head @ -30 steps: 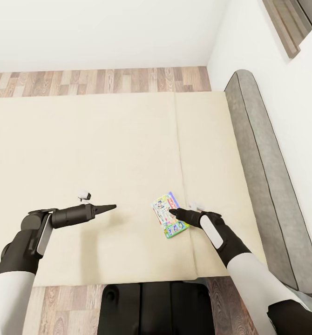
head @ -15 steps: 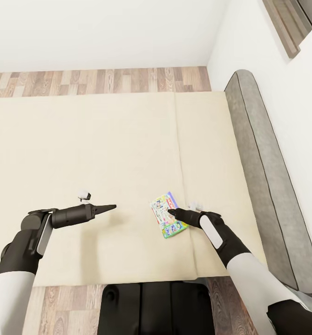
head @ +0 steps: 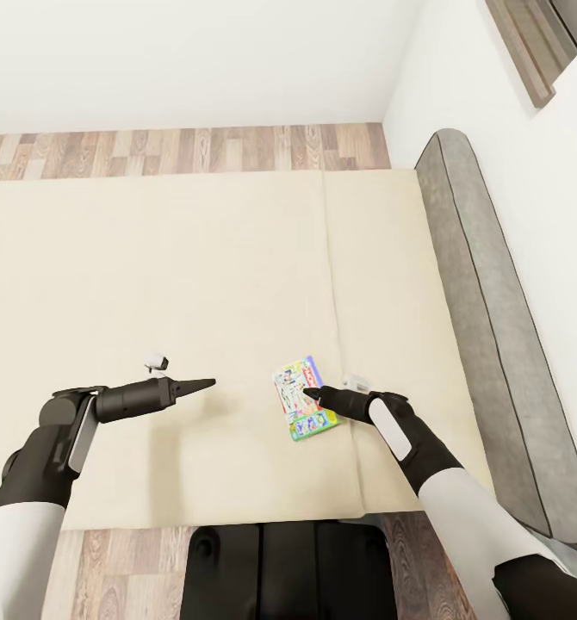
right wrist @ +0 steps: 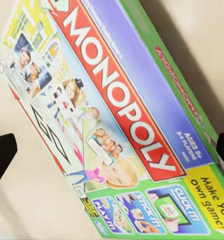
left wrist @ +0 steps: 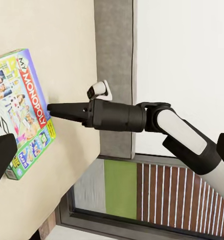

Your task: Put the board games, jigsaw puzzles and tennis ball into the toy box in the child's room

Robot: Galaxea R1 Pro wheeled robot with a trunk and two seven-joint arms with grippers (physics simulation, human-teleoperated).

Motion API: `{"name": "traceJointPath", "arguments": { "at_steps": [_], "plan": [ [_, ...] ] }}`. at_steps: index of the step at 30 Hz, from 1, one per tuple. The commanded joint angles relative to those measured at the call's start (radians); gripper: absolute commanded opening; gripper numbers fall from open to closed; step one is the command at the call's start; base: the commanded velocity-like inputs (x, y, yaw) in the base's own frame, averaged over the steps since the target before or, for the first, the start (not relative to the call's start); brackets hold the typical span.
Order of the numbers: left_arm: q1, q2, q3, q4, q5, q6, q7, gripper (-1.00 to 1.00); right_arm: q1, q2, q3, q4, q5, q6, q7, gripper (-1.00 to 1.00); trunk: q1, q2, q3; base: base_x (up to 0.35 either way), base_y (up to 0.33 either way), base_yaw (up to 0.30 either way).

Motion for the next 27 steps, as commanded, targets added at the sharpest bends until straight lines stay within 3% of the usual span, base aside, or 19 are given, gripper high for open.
{"name": "traceJointPath", "arguments": {
  "at_steps": [1, 27],
  "plan": [
    [0.0, 0.0, 0.0, 0.0, 0.002, 0.01, -0.002, 1.0, 0.0, 0.0, 0.0, 0.0, 0.001, 0.004, 0.003, 1.0, 0.001, -0.002, -0.001, 0.0, 0.0, 0.0],
    [0.0, 0.001, 0.002, 0.0, 0.002, 0.01, -0.003, 1.0, 0.0, 0.003, 0.001, 0.0, 0.0, 0.003, 0.008, 1.0, 0.001, -0.002, -0.001, 0.0, 0.0, 0.0]
  ]
}}
